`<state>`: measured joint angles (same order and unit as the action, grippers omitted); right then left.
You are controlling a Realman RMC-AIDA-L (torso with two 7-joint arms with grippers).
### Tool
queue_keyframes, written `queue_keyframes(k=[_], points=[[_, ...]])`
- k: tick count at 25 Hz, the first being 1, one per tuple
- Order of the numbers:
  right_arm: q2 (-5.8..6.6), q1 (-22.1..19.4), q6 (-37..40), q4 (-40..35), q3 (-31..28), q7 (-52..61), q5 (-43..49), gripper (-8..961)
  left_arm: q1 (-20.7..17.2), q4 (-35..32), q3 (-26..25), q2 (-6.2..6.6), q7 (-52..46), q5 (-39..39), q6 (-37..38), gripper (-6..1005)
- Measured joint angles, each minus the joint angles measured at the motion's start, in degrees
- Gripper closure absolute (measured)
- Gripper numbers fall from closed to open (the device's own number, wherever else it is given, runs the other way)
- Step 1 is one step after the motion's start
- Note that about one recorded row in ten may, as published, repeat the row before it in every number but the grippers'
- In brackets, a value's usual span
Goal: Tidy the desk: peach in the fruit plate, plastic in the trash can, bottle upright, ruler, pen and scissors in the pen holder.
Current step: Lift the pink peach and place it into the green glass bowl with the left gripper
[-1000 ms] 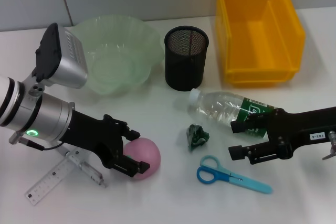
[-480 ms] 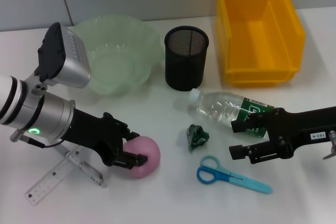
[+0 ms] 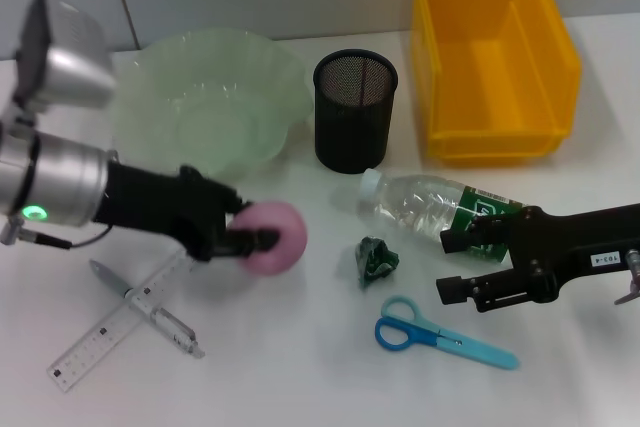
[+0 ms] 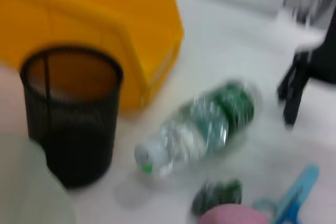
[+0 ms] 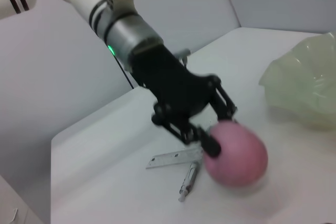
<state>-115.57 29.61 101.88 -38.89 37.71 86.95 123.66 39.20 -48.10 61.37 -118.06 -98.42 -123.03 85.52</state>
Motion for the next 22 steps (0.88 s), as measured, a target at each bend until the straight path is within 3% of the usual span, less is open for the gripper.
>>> queue_keyframes(k=[5,8,14,22], points=[[0.00,0.0,-0.3,0.1,-0.2,0.1,0.0,144,-1.0,0.2,-9.1,0.13,1.6,7.5,2.1,634],[-0.01,0.0,-0.7,0.1,0.0,0.1,0.0,144,-2.6,3.5,-13.5,-0.40,6.0,14.7,-2.9,648],[-0.01,0.0,-0.9,0.1,0.1,0.1,-0.3,144,-2.9,13.3,-13.6,-0.63,15.7,24.9,-17.1,691],[-0.18,0.1,-0.8,0.0,0.3,0.1,-0.4,144,-0.6,19.0,-11.1,-1.06,24.8,27.8,-33.2,757]])
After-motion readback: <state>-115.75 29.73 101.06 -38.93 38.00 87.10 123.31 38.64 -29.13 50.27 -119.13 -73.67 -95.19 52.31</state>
